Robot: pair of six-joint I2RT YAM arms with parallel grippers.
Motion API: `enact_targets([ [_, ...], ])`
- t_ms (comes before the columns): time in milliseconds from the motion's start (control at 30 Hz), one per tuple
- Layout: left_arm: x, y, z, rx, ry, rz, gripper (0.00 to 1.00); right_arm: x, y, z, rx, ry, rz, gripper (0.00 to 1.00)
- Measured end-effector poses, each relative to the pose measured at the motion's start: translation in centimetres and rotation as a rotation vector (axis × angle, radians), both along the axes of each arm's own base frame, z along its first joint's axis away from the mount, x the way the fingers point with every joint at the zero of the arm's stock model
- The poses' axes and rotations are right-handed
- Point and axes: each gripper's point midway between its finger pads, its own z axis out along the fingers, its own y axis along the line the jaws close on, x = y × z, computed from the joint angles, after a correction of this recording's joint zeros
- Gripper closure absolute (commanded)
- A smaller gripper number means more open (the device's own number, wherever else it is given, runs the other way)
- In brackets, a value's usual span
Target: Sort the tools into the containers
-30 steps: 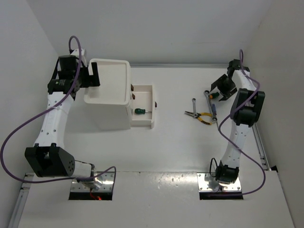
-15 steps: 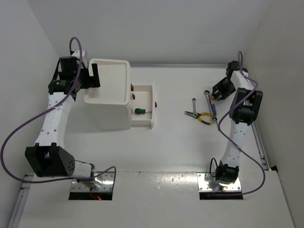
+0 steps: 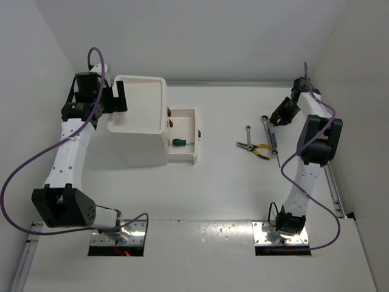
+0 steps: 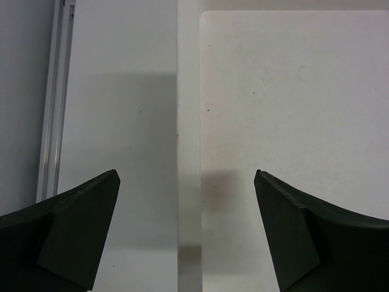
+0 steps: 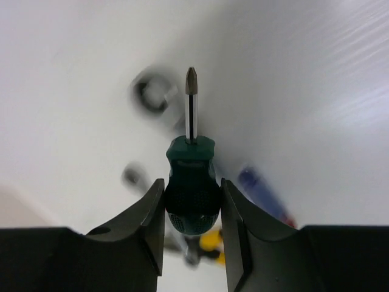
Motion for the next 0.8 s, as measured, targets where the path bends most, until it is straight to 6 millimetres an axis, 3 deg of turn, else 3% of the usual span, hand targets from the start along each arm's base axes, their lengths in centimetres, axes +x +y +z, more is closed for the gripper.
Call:
enact_targets([
  [67,-0.1,0.0,0.1,0.000,-0.004,0.001,0.00,-1.0,2.5,3.2,0.041,-0.085,0.129,1.00],
  [133,-0.1,-0.1,0.3,-0.004,-0.007,-0.001,0.00,-1.0,6.1,7.9,0.084,-0.240,0.294,1.00],
  [267,-0.2,-0.3,0.5,-0.011,-0.013,-0.009,0.00,-0.6,14.9,17.9,0.095,-0.602,0.643,1.00],
  [367,-0.3,-0.4,0.6,-0.015,-0.017,-0.010,0.00,-1.1,21.7,21.8,0.171,-0.756,0.842,1.00],
  [433,-0.3,-0.3,0.6,-0.016,-0.017,-0.009,0.00,-1.4,25.4,22.0,0.240,-0.785,0.920,1.00],
  [500,-0.3,-0.3,0.6,-0.015,-0.015,-0.006,0.00,-1.5,28.6,20.6,0.310,-0.758,0.967,1.00],
  [667,-0.5,-0.1,0.7,-0.009,-0.014,0.005,0.00,-1.3,35.1,14.5,0.428,-0.622,1.017,1.00],
  [800,-0.6,0.1,0.8,-0.002,-0.018,0.017,0.00,-3.3,38.8,10.5,0.472,-0.517,1.053,1.00],
])
